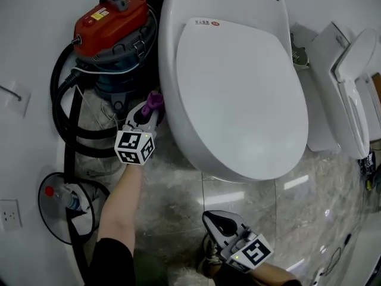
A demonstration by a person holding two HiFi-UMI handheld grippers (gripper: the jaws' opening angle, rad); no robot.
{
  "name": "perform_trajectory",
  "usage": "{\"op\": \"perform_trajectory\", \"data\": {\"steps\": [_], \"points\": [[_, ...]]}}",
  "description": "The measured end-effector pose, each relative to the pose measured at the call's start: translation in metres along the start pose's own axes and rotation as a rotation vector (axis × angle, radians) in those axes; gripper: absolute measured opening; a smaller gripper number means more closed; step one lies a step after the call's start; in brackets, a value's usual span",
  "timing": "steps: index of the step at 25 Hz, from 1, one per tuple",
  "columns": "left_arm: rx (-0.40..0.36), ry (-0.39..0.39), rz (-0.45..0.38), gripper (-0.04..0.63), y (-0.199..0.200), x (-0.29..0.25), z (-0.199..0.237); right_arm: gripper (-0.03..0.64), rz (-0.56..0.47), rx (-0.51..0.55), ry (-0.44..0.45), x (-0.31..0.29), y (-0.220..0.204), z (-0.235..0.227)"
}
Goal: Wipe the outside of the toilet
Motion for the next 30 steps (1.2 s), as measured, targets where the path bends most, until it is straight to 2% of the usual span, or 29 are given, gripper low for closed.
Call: {"op": "perform_trajectory", "data": {"steps": [3,6,9,17,22,27,30], "points": [[-0.022,0.043,0.024,0.058,0.004,-0.016,0.015,-0.002,0.059,0.005,0.007,0.007,-0.015,0.0],[-0.03,0.077,0.039,0.058,0.009,-0.026,0.023,-0.002,0.061,-0.004,-0.012,0.011,-0.015,-0.005],[-0.01,0.074,0.027,0.058,0.01,-0.022,0.024,-0.002,0.047,-0.004,-0.025,0.012,-0.011,-0.008],[0.032,-0.025,-0.032,0.058,0.005,0.045,-0.001,-0.002,-0.004,0.001,-0.029,0.012,0.002,0.003],[0.08,-0.102,-0.028,0.058,-0.012,0.096,-0.029,-0.002,-0.023,0.005,-0.026,0.005,0.007,0.015],[0.187,-0.147,-0.004,0.058,-0.048,0.133,-0.064,-0.002,-0.04,0.019,-0.023,-0.006,0.015,0.022],[0.257,-0.169,0.042,0.058,-0.08,0.144,-0.084,-0.002,-0.037,0.027,-0.018,-0.011,0.015,0.026]]}}
Point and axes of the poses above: the fingertips, and each gripper's own axes: x backward along the fingers, z to its left, y out of its top, the point moved 1 cm from there along x, backward along the fingers, and after that the axes turned 12 degrees about x, right-handed, at the moved point
